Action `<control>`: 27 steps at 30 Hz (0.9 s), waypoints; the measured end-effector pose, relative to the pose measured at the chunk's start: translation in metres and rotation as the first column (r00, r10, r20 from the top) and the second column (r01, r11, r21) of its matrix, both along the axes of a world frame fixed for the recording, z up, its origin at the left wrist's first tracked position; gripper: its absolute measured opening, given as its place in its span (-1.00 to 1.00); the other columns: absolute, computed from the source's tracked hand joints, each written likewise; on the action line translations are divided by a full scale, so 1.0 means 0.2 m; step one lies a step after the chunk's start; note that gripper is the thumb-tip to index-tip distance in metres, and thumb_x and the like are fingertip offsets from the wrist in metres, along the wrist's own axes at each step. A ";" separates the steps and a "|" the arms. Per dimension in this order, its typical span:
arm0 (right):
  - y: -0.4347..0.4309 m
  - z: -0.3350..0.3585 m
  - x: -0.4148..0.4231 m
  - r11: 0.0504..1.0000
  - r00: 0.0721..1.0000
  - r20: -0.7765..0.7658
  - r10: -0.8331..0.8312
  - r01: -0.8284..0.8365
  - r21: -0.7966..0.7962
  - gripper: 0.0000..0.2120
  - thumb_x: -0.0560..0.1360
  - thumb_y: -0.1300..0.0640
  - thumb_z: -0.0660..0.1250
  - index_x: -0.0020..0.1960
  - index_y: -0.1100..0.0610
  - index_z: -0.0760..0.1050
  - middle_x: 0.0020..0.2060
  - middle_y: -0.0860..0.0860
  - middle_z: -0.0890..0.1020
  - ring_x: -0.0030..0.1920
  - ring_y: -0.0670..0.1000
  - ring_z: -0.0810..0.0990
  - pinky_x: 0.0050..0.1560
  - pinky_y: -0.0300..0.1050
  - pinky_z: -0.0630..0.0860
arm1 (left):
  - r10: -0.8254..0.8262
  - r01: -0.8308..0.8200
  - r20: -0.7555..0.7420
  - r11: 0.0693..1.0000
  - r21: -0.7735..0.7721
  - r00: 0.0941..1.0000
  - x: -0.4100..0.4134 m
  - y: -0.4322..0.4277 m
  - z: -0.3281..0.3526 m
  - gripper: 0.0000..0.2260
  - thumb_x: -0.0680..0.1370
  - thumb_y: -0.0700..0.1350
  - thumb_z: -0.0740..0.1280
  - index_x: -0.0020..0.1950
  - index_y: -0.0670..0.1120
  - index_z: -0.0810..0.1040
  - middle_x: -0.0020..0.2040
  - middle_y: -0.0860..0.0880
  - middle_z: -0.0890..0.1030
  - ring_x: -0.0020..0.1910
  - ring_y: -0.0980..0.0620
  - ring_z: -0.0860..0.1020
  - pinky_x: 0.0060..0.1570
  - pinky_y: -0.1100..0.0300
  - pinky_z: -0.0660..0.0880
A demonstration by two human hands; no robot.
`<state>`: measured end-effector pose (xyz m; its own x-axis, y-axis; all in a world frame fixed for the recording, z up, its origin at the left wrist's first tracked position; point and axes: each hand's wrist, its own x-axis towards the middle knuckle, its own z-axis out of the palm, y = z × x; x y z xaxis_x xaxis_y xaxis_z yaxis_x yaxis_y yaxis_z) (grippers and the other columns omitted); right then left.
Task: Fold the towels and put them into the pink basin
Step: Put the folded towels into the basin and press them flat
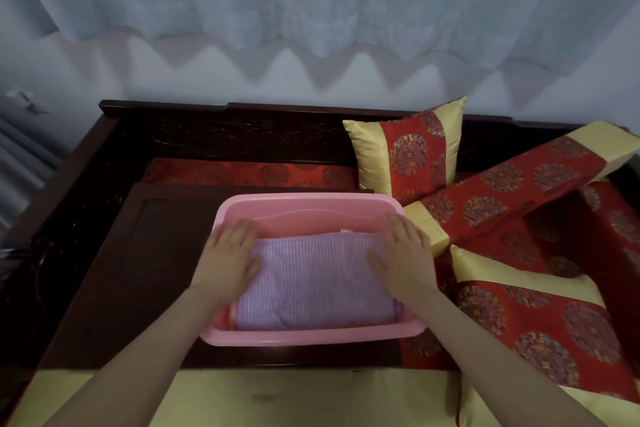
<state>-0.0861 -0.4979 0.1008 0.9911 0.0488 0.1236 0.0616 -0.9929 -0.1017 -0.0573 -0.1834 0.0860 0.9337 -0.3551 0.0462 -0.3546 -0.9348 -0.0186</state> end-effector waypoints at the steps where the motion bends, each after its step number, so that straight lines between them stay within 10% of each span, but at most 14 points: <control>1: -0.02 0.02 0.00 0.998 0.999 0.011 -0.046 0.046 0.045 -0.55 0.51 -0.09 0.22 0.29 0.15 0.38 0.30 0.08 0.44 0.31 0.12 0.38 0.24 0.13 0.39 | 0.080 -0.078 0.036 0.995 -0.066 0.996 0.00 0.03 0.01 -0.52 0.49 0.06 0.15 0.32 -0.16 0.45 0.29 -0.16 0.52 0.28 -0.17 0.47 0.24 -0.15 0.41; 6: -0.14 0.06 0.06 0.837 0.933 -0.222 -0.283 0.353 0.417 -0.55 0.55 -0.06 0.20 0.31 0.19 0.35 0.18 0.12 0.45 0.18 0.12 0.44 0.03 0.07 0.47 | 0.486 -0.524 -0.205 0.732 -0.435 0.849 -0.02 0.11 0.06 -0.59 0.51 -0.01 0.31 0.25 -0.21 0.38 0.15 -0.20 0.47 0.09 -0.18 0.49 -0.05 -0.09 0.51; 9: -0.17 0.05 0.06 0.607 0.831 -0.434 -0.348 0.552 0.572 -0.61 0.55 -0.11 0.17 0.17 0.19 0.39 -0.04 0.08 0.56 -0.06 0.09 0.54 -0.03 0.00 0.47 | 0.523 -0.691 -0.466 0.632 -0.349 0.714 -0.02 0.15 0.05 -0.69 0.58 0.10 0.15 -0.07 -0.16 0.42 -0.08 -0.15 0.54 -0.14 -0.14 0.55 -0.11 -0.02 0.52; 18: -0.18 0.06 0.04 0.017 0.637 -0.720 -0.274 0.752 0.659 -0.75 0.53 0.10 0.25 0.05 0.27 0.55 -0.09 0.20 0.64 -0.14 0.15 0.57 -0.11 -0.07 0.52 | 0.426 -0.697 -0.564 0.552 -0.458 0.707 -0.07 0.13 0.04 -0.66 0.62 0.07 0.10 0.00 -0.21 0.43 -0.08 -0.15 0.54 -0.11 -0.14 0.55 -0.08 -0.03 0.52; 27: -0.53 0.28 -0.45 -0.278 0.571 -0.683 -0.455 0.638 0.718 -0.80 0.45 0.11 0.27 -0.02 0.20 0.57 -0.46 0.09 0.64 -0.26 0.13 0.54 -0.17 -0.09 0.49 | 0.161 -0.412 -0.426 0.683 -0.603 0.890 -0.02 -0.30 0.27 -0.65 0.61 0.05 0.11 -0.06 -0.23 0.46 -0.12 -0.18 0.53 -0.16 -0.17 0.52 -0.13 0.00 0.49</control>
